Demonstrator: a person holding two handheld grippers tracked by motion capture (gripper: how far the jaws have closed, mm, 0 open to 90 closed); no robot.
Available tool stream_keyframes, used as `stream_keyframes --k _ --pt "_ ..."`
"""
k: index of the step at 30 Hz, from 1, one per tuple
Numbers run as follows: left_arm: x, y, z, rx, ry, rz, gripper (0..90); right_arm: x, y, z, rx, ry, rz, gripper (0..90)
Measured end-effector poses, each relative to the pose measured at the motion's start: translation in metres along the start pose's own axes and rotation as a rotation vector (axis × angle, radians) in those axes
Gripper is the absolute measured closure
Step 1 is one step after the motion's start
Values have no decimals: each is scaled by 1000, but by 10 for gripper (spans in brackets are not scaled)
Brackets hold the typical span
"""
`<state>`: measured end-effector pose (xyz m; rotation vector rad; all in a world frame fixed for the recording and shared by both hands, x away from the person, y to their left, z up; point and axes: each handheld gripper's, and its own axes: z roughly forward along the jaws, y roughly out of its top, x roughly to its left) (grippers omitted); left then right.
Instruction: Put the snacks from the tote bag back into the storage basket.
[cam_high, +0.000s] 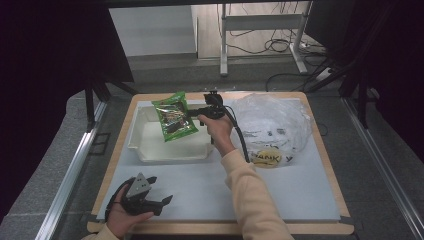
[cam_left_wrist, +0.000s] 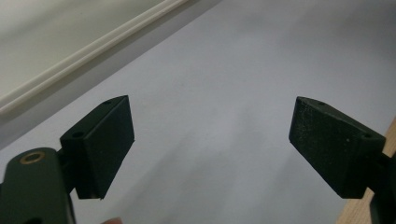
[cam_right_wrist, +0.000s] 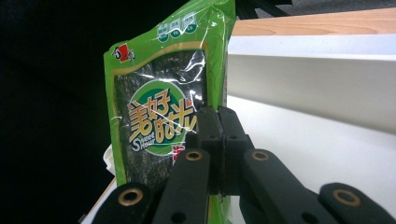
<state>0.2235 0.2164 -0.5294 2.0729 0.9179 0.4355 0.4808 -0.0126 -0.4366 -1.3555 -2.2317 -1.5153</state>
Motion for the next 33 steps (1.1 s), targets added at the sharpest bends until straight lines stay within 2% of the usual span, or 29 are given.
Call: stream_keyframes --k 16,33 --pt "1 0 -1 -5 -2 -3 141 8 -7 33 28 -26 7 900" --pt "1 0 -1 -5 -3 -3 142 18 -18 63 61 -83 -9 899"
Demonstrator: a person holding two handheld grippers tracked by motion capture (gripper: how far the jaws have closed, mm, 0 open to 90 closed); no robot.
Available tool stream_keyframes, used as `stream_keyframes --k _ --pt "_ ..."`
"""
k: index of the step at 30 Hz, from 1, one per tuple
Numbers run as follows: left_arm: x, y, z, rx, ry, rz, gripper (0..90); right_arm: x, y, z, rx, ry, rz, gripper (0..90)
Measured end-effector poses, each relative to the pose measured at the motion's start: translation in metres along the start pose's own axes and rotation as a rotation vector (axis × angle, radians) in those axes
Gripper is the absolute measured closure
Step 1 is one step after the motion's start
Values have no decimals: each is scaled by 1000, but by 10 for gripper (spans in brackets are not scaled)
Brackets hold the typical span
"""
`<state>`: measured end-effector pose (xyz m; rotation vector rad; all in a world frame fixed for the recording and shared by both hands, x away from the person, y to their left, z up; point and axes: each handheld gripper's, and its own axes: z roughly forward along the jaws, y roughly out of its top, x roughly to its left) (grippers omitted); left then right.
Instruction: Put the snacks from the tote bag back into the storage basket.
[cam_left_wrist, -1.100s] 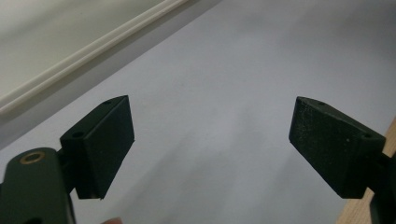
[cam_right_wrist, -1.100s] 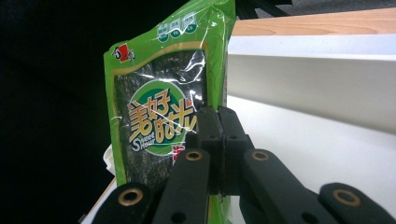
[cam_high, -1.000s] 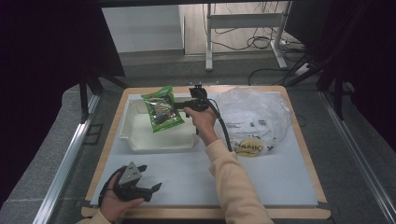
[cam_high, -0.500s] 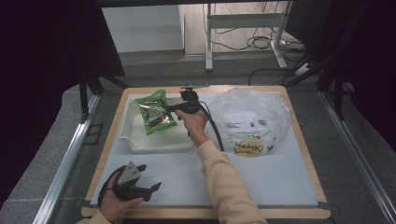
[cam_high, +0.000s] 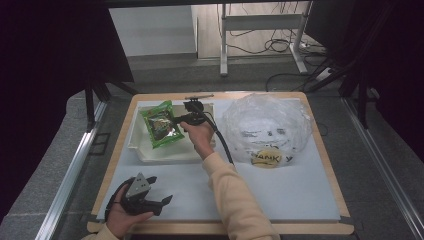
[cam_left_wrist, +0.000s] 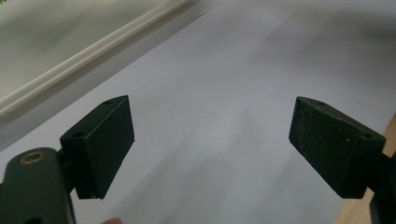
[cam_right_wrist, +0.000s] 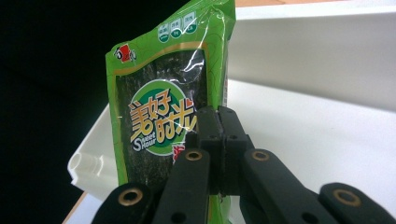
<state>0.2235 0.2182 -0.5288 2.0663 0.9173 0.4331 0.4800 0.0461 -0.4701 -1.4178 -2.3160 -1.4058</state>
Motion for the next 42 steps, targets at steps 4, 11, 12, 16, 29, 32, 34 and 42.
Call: stream_keyframes --k 4,11,12,16,29,32,34,42 --pt "0 0 0 -1 0 0 141 2 -2 6 11 -21 -8 899" --pt "0 0 0 0 -1 0 142 4 -6 17 28 -35 -13 898" --pt "0 0 0 0 -1 0 142 3 -7 18 30 -37 -14 898" --pt "0 0 0 -1 -1 0 142 4 -10 24 73 -57 -40 845" --pt "0 0 0 3 -1 2 142 11 -8 14 102 -68 -96 488" --pt "0 0 0 3 0 1 141 11 -8 9 97 -58 -115 474" --pt "1 0 0 3 0 1 142 11 -8 5 86 -51 -130 472" --pt "1 -1 0 3 6 -3 141 13 -11 -18 48 -31 -210 467"
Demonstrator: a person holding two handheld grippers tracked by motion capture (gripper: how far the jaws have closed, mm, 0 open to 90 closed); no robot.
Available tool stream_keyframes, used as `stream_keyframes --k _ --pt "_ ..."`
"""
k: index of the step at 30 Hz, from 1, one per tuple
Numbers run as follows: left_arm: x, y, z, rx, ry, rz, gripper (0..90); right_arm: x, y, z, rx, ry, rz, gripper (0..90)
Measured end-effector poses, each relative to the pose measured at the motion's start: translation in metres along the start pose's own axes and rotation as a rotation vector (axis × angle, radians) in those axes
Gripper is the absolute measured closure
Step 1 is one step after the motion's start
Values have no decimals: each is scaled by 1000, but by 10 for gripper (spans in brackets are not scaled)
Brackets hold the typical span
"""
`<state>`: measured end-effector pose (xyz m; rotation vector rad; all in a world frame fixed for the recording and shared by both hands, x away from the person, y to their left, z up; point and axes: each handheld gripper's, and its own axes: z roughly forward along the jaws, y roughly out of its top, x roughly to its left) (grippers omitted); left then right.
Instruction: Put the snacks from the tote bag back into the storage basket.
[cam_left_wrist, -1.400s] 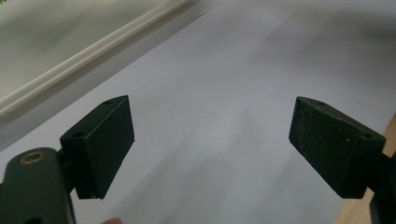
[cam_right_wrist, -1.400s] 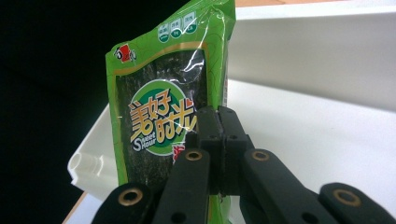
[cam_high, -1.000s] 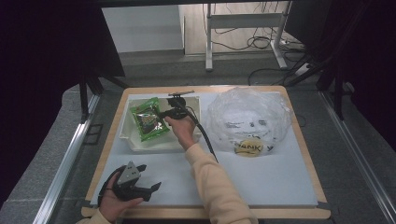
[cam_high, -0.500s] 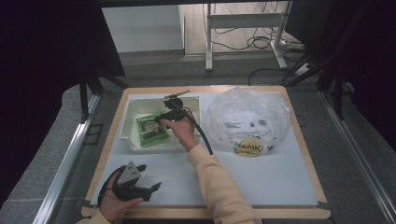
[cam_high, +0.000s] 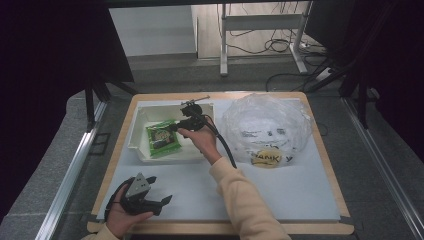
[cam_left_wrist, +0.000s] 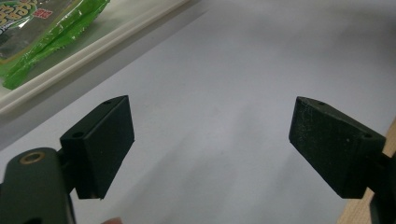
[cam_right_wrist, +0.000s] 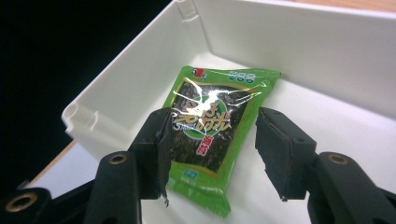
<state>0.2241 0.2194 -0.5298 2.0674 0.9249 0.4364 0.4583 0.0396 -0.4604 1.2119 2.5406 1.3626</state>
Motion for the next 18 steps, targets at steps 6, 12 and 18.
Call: stream_keyframes --k 6,12,18 --pt "0 0 0 -1 3 1 141 1 -7 -26 -27 2 -57 467" --pt "1 0 0 3 9 -2 141 -6 -24 -59 -64 -28 -93 468" --pt "2 0 1 8 18 -2 141 -13 -48 -97 -82 -58 -127 468"
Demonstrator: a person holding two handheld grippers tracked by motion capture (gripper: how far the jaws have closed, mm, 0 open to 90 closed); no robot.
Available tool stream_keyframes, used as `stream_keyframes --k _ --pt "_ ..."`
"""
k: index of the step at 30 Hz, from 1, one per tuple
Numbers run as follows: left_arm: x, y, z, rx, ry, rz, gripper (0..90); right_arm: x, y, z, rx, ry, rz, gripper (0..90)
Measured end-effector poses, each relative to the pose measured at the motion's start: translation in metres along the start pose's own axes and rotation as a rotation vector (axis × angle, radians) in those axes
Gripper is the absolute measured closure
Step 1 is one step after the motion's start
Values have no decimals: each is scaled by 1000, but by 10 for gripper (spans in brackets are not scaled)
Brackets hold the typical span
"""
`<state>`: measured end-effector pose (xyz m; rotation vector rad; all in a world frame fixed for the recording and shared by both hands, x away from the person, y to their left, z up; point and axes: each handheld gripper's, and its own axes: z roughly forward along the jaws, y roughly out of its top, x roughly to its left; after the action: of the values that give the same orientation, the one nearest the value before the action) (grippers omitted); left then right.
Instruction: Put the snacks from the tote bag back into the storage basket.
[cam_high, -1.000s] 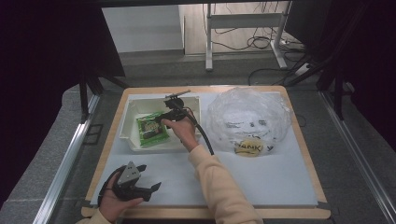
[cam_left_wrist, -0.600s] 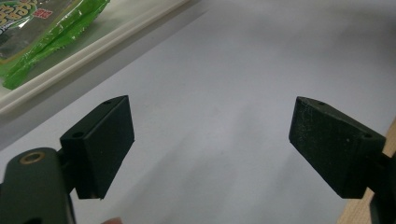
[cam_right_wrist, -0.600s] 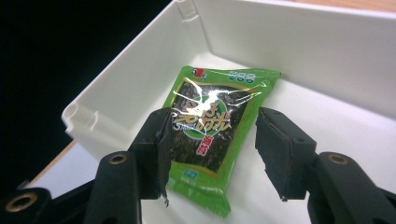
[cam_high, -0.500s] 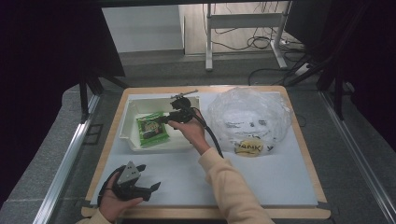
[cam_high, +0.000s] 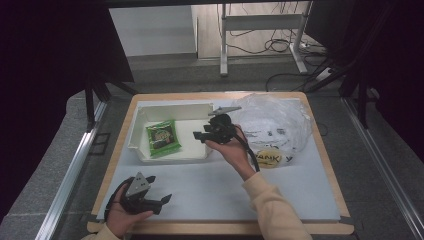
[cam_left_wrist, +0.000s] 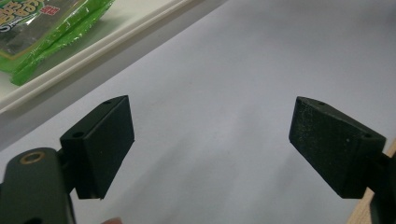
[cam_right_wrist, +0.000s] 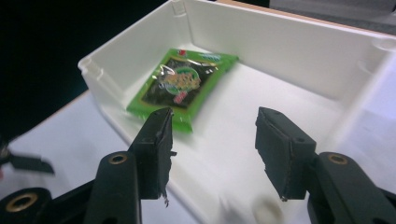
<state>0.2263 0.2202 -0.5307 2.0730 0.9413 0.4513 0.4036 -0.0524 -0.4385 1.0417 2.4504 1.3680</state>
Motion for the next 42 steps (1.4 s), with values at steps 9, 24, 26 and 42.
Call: stream_keyframes --k 9,24,26,42 --pt "1 0 2 10 16 -24 141 -2 -37 -53 -42 -34 -43 468" --pt "2 0 1 4 27 -31 141 -8 -100 -105 -36 -83 -58 463" --pt "2 0 1 4 26 -30 141 -8 -111 -106 -22 -94 -54 462" --pt "2 0 1 4 24 -26 141 -7 -126 -101 7 -114 -56 450"
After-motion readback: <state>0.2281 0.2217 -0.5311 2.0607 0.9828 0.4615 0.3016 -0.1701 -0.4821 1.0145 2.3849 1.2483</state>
